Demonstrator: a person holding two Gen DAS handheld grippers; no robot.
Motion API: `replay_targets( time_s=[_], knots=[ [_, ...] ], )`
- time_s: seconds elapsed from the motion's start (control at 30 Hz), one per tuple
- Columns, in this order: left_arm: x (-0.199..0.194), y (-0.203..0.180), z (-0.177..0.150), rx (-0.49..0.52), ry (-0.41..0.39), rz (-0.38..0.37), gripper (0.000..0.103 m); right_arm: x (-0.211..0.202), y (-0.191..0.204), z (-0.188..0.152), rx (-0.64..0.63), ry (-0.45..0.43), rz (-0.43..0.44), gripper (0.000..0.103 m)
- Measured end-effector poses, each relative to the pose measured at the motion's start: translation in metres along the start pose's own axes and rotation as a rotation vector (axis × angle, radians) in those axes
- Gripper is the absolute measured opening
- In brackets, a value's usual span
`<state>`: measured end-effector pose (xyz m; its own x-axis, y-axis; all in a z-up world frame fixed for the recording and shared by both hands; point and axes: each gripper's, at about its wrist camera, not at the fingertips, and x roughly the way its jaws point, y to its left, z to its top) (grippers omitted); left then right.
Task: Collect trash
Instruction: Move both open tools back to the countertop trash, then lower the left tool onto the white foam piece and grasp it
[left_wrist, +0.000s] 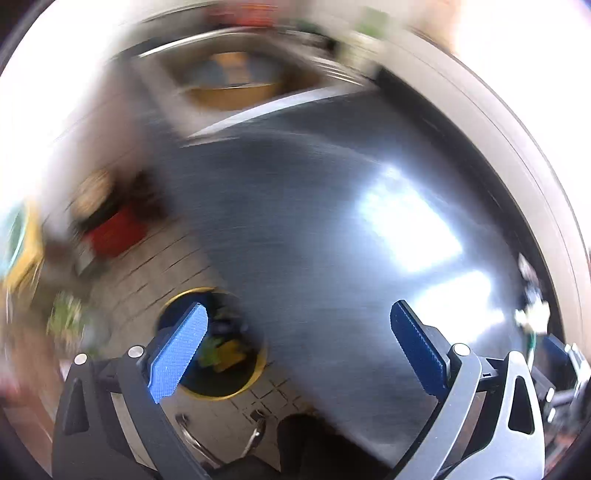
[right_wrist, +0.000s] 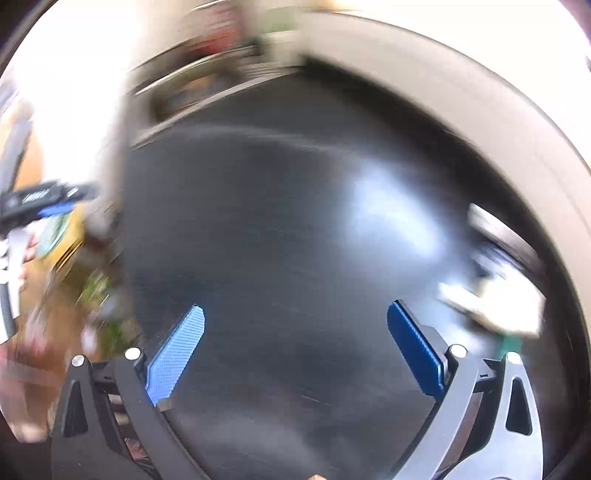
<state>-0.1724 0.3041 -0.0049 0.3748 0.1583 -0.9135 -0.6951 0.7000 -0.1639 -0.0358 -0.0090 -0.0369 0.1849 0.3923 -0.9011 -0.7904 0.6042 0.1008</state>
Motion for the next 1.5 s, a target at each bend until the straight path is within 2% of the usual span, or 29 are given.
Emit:
replay_targets(
  time_s=[0.07, 0.2, 0.37, 0.5, 0.7, 0.93, 1.17, 1.33, 1.5],
  knots=[
    [0.013, -0.054, 0.008, 0.112, 0.021, -0.049, 0.096, -0.014, -0.059, -0.027, 0.125, -0.012, -0.074, 0.096],
    [0.036, -0.156, 0.009, 0.317, 0.058, -0.142, 0.096, -0.027, -0.139, -0.079, 0.288, 0.017, -0.187, 0.096],
    [0.067, -0.273, -0.013, 0.584, 0.133, -0.247, 0.096, -0.034, -0.177, -0.123, 0.394, -0.004, -0.202, 0.096],
    [0.091, -0.331, -0.038, 0.776, 0.176, -0.233, 0.096, -0.024, -0.195, -0.14, 0.415, 0.036, -0.191, 0.096],
    [0.124, -0.37, -0.047, 0.894, 0.206, -0.241, 0.096, -0.003, -0.211, -0.156, 0.471, 0.083, -0.169, 0.096],
    [0.135, -0.388, -0.046, 0.971, 0.2, -0.289, 0.096, 0.018, -0.218, -0.165, 0.489, 0.132, -0.15, 0.098],
    [0.148, -0.399, -0.051, 0.972, 0.275, -0.311, 0.096, 0.033, -0.221, -0.151, 0.507, 0.107, -0.193, 0.098],
    [0.155, -0.412, -0.057, 0.985, 0.267, -0.305, 0.096, 0.044, -0.212, -0.141, 0.435, 0.139, -0.229, 0.098],
    [0.157, -0.419, -0.057, 0.985, 0.269, -0.288, 0.096, 0.047, -0.209, -0.138, 0.455, 0.148, -0.235, 0.098]
  ],
)
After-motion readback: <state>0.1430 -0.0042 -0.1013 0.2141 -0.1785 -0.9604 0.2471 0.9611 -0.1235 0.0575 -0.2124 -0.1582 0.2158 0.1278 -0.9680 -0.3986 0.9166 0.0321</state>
